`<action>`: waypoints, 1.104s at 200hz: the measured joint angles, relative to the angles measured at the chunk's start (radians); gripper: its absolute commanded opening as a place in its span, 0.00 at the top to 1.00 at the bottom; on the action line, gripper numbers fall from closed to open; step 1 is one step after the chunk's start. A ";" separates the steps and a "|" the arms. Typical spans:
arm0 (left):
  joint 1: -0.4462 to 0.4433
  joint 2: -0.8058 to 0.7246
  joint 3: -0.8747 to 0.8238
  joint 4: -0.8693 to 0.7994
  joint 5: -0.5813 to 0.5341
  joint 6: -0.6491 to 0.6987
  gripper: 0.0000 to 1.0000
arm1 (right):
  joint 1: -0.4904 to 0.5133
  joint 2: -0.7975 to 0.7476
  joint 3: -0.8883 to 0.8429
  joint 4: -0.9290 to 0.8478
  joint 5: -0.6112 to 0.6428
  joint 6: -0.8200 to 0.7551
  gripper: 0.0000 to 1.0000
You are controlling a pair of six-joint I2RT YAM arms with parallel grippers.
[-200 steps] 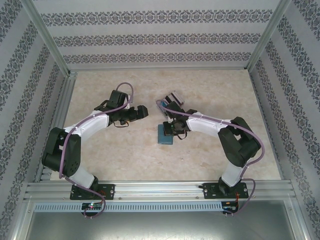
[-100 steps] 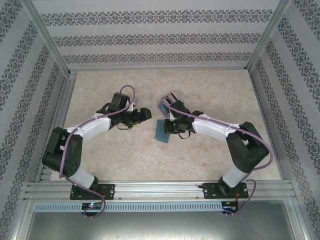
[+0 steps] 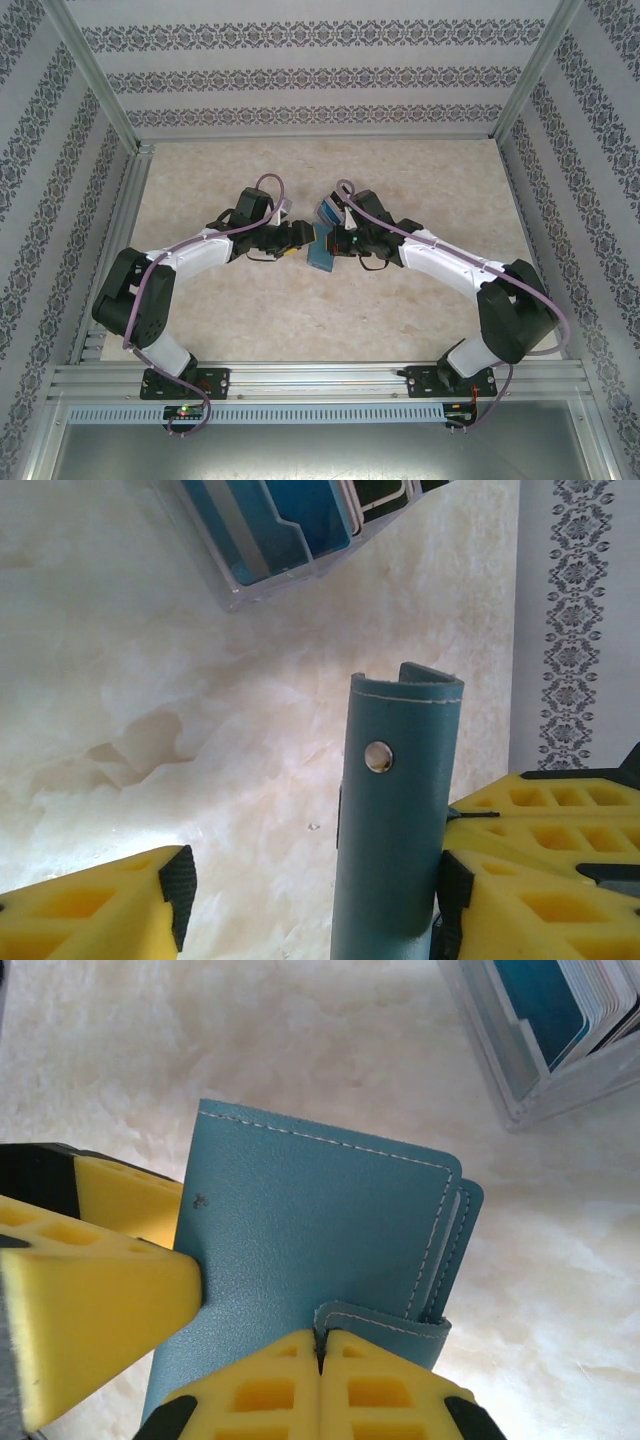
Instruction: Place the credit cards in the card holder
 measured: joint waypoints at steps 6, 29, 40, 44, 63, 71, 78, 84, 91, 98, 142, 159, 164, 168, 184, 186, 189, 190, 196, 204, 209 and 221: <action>-0.001 0.000 0.000 0.005 0.003 -0.001 0.38 | 0.000 0.000 0.000 0.002 0.000 0.002 0.98; -0.010 0.002 0.003 0.011 0.010 -0.006 0.38 | 0.000 0.000 0.000 0.006 -0.004 0.011 0.98; -0.014 0.002 0.004 0.011 0.010 -0.009 0.40 | 0.000 0.000 0.000 0.011 -0.009 0.014 0.98; -0.015 0.002 0.004 0.011 0.010 -0.009 0.42 | -0.003 0.000 0.000 0.013 -0.013 0.015 0.98; -0.018 0.002 0.004 0.013 0.011 -0.016 0.51 | -0.006 0.000 0.000 0.024 -0.029 0.022 0.98; -0.018 0.003 0.004 0.018 0.014 -0.017 0.58 | -0.006 0.000 0.000 0.027 -0.031 0.023 0.98; -0.018 0.004 0.005 0.024 0.020 -0.019 0.63 | -0.006 0.000 0.000 0.027 -0.034 0.024 0.98; -0.019 0.004 0.005 0.029 0.026 -0.020 0.66 | -0.006 0.000 0.000 0.028 -0.036 0.026 0.98; -0.019 0.004 0.005 0.033 0.029 -0.022 0.70 | -0.006 0.001 0.000 0.028 -0.038 0.028 0.98; -0.019 0.004 0.005 0.034 0.028 -0.021 0.73 | -0.006 0.001 0.000 0.028 -0.041 0.031 0.98; -0.019 0.005 0.005 0.035 0.020 -0.020 0.83 | -0.022 0.000 -0.001 0.031 -0.046 0.043 0.98; -0.019 0.005 0.005 0.035 0.015 -0.020 0.80 | -0.032 0.000 -0.007 0.034 -0.049 0.047 0.98; -0.019 0.005 0.005 0.034 0.012 -0.021 0.78 | -0.033 0.000 -0.008 0.034 -0.049 0.047 0.98; -0.019 0.005 0.005 0.034 0.010 -0.019 0.77 | -0.033 0.000 -0.010 0.034 -0.049 0.047 0.98; -0.019 0.006 0.005 0.031 -0.003 -0.014 0.62 | -0.039 0.000 -0.012 0.034 -0.048 0.045 0.98; -0.019 0.006 0.005 0.029 -0.005 -0.014 0.61 | -0.039 0.000 -0.012 0.034 -0.048 0.045 0.98; -0.019 0.006 0.005 0.026 -0.010 -0.004 0.60 | -0.039 -0.001 -0.012 0.034 -0.048 0.045 0.98; -0.019 0.007 0.005 0.026 -0.011 -0.005 0.59 | -0.039 -0.001 -0.012 0.033 -0.048 0.045 0.98; -0.019 0.008 0.005 0.018 -0.023 0.002 0.57 | -0.039 -0.002 -0.012 0.032 -0.048 0.045 0.98; -0.019 0.010 0.005 0.002 -0.043 0.006 0.52 | -0.039 -0.006 -0.013 0.031 -0.048 0.044 0.98; -0.019 0.010 0.003 -0.009 -0.061 0.010 0.49 | -0.040 -0.008 -0.013 0.030 -0.048 0.044 0.98; -0.019 0.010 -0.010 -0.020 -0.100 0.010 0.46 | -0.045 -0.016 -0.014 0.028 -0.049 0.044 0.98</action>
